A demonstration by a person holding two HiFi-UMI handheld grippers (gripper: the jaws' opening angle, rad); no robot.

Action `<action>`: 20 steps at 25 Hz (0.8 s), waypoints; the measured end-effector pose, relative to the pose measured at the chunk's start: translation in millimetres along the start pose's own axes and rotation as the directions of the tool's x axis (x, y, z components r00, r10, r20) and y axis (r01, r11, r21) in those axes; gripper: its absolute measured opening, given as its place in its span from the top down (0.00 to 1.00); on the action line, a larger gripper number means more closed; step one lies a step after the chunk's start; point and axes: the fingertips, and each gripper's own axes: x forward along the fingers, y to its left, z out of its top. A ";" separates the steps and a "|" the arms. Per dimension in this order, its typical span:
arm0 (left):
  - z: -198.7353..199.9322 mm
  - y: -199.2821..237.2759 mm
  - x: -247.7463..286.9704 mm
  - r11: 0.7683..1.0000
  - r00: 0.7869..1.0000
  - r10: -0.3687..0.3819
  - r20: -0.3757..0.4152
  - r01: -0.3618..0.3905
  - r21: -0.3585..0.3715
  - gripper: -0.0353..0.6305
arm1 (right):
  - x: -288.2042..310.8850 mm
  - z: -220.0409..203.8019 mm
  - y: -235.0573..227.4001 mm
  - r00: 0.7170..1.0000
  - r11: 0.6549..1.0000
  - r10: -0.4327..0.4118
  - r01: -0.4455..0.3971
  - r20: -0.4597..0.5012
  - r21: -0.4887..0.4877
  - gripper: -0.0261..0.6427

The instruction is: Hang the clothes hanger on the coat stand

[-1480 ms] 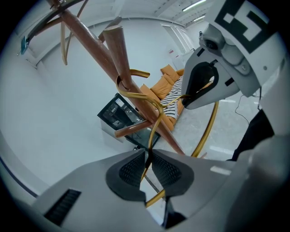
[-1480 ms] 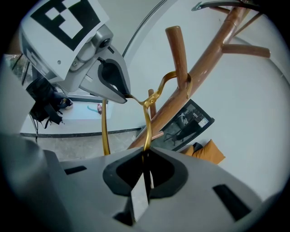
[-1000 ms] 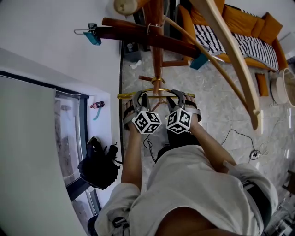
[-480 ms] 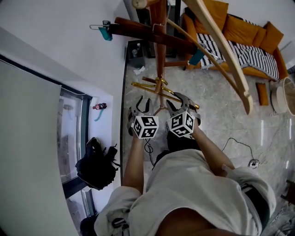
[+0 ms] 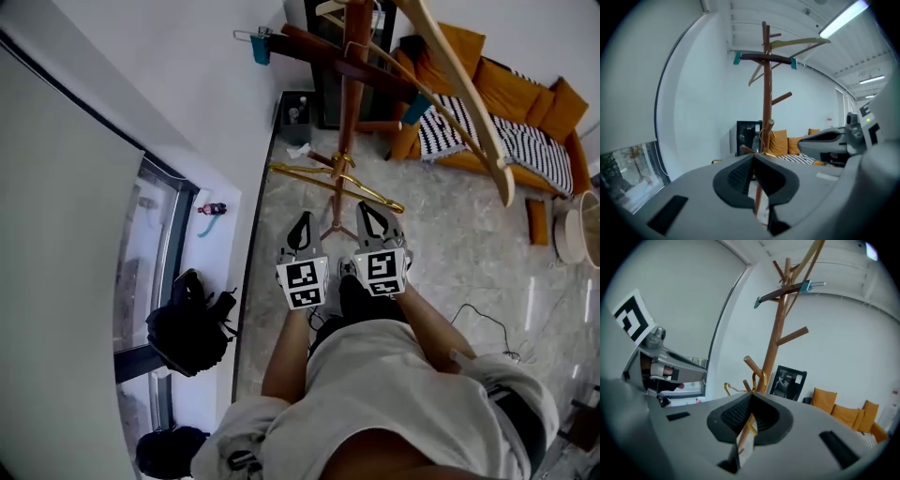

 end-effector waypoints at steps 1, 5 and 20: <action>1.5 -3.1 -6.0 1.000 1.000 0.005 0.019 -0.004 -0.016 0.93 | -6.0 3.1 0.4 1.000 0.999 0.010 -0.011 0.013 0.043 0.95; 4.2 -8.5 -22.5 0.998 0.998 0.018 0.064 -0.014 -0.064 0.93 | -28.2 11.4 -0.2 0.999 0.987 0.038 -0.043 0.036 0.152 0.95; 22.4 -63.4 -67.4 0.995 0.991 0.073 0.115 -0.065 -0.072 0.93 | -92.4 34.7 -19.5 0.983 0.990 0.111 -0.122 0.147 0.067 0.95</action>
